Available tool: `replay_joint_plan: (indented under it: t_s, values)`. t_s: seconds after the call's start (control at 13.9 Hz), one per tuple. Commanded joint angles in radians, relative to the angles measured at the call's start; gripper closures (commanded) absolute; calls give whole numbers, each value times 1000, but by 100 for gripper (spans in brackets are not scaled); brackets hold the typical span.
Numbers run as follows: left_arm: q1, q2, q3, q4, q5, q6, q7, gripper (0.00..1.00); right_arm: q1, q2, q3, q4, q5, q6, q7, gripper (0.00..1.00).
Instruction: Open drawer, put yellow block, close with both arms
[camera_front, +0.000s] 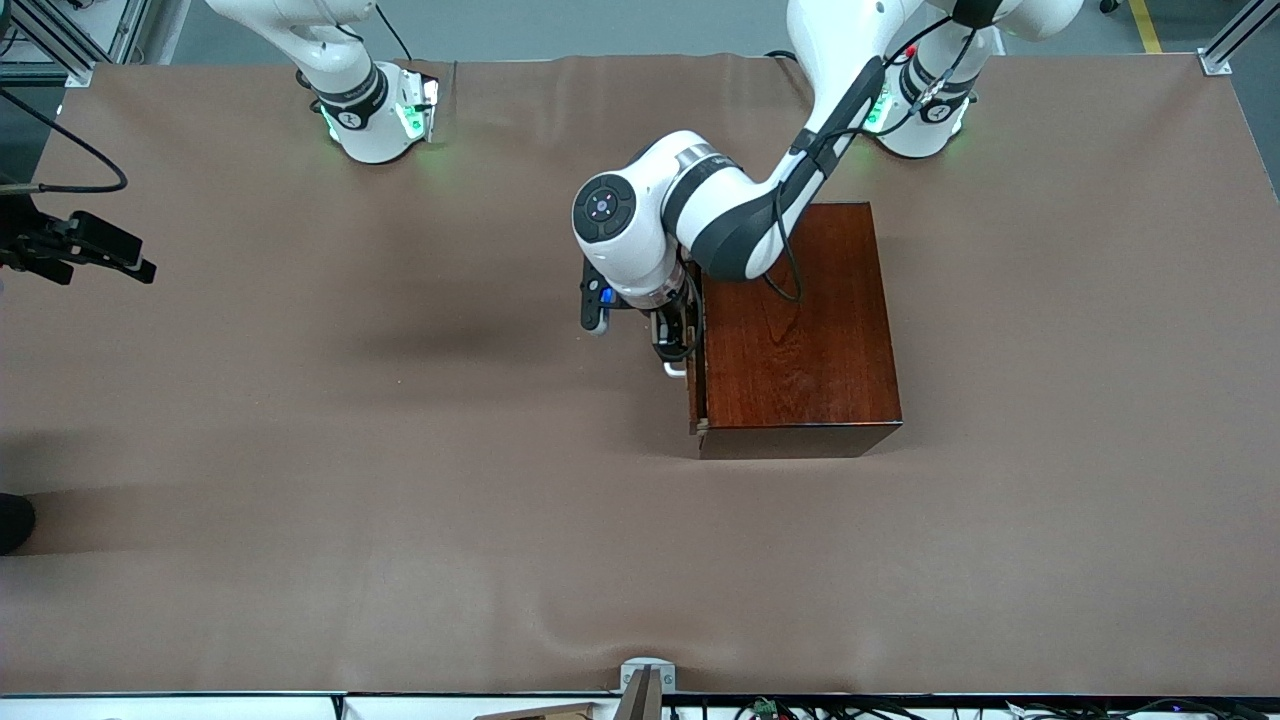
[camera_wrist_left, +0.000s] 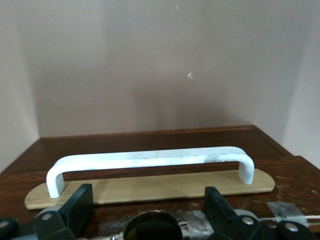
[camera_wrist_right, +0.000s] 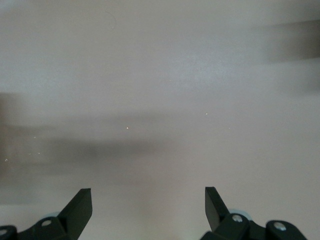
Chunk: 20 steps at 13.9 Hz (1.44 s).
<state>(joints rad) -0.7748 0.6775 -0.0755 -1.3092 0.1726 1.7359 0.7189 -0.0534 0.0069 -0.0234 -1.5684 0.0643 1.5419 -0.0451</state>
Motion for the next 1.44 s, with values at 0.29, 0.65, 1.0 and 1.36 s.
replay_joint_plan:
  t_s: [0.29, 0.65, 1.0, 1.36]
  values:
    - [3, -13, 3, -16, 68, -93, 22, 0, -20, -8, 13, 5, 9, -14, 2, 0]
    - [3, -13, 3, 17, 74, -79, -66, 0, -19, -5, 13, 5, 8, -14, 2, 0]
    - [15, -65, 2, 28, 71, 111, -353, 0, -19, -5, 13, 5, 8, -14, 2, 0]
    - [188, -283, 8, 16, -103, 43, -573, 0, -19, -5, 13, 5, 8, -14, 1, 0]
